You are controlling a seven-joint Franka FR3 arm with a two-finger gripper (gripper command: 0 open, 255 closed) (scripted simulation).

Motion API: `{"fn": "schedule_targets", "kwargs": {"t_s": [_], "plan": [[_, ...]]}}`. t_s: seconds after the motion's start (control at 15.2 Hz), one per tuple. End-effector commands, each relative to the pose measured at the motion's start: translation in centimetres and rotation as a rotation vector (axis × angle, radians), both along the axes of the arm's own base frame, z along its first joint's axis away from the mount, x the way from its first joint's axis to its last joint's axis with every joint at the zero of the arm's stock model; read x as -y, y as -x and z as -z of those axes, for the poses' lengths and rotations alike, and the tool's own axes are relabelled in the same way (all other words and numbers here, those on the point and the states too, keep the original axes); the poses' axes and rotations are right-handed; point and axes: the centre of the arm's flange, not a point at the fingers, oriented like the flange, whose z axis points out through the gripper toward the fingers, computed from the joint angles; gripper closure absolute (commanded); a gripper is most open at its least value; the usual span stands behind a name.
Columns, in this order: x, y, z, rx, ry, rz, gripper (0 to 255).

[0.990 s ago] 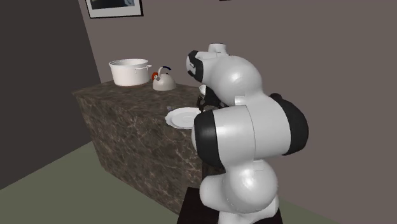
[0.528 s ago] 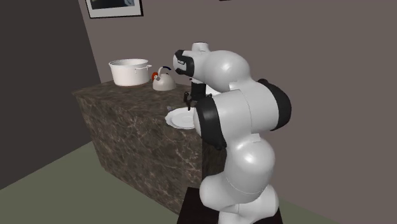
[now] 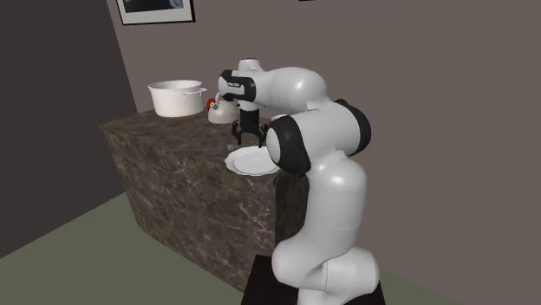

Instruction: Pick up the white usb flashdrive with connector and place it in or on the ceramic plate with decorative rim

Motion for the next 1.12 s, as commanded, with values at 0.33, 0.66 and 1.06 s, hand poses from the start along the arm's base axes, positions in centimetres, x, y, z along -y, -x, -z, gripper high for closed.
{"fn": "schedule_targets", "kwargs": {"t_s": [0.33,0.66,1.06], "plan": [[-7.8,-4.3,0.4,0.022,0.005,0.011,0],[-11.5,-6.3,1.0,0.032,0.008,0.015,0],[-11.6,-6.3,4.5,0.032,0.008,0.015,0]]}}
